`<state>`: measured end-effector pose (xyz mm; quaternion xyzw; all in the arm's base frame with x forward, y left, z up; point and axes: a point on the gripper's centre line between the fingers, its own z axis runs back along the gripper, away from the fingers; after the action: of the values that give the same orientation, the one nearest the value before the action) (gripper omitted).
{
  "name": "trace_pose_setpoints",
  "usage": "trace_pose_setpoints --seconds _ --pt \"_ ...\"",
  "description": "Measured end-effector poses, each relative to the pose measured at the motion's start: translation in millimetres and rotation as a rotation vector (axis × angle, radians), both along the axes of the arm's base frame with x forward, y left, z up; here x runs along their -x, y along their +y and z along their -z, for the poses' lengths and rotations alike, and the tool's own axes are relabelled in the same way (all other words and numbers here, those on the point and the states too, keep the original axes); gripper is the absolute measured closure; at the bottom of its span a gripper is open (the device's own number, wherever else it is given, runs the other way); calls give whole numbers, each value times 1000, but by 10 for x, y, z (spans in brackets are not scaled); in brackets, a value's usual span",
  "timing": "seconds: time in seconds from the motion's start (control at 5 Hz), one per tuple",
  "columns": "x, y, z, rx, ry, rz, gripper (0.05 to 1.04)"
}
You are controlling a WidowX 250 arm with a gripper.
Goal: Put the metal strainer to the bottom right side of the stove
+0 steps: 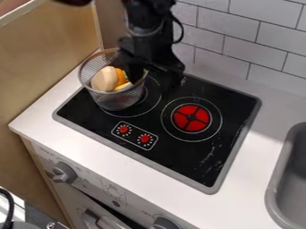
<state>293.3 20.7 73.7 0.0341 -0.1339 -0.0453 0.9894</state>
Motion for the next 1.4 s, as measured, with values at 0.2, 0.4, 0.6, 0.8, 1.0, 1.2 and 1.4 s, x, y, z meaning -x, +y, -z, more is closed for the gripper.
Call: trace_pose_setpoints --seconds 0.2,0.4,0.6,0.8,1.0,1.2,1.4 --pt "9 20 79 -7 -44 20 86" --pt "39 59 160 -14 -75 40 86" --pt "30 91 206 -20 -119 65 86" --pt "34 109 177 -24 -96 53 86" --pt "13 55 74 -14 -41 -9 86" --pt "-7 -10 -6 -11 -15 -75 86" --pt "-1 -30 -7 -17 -10 -77 86"
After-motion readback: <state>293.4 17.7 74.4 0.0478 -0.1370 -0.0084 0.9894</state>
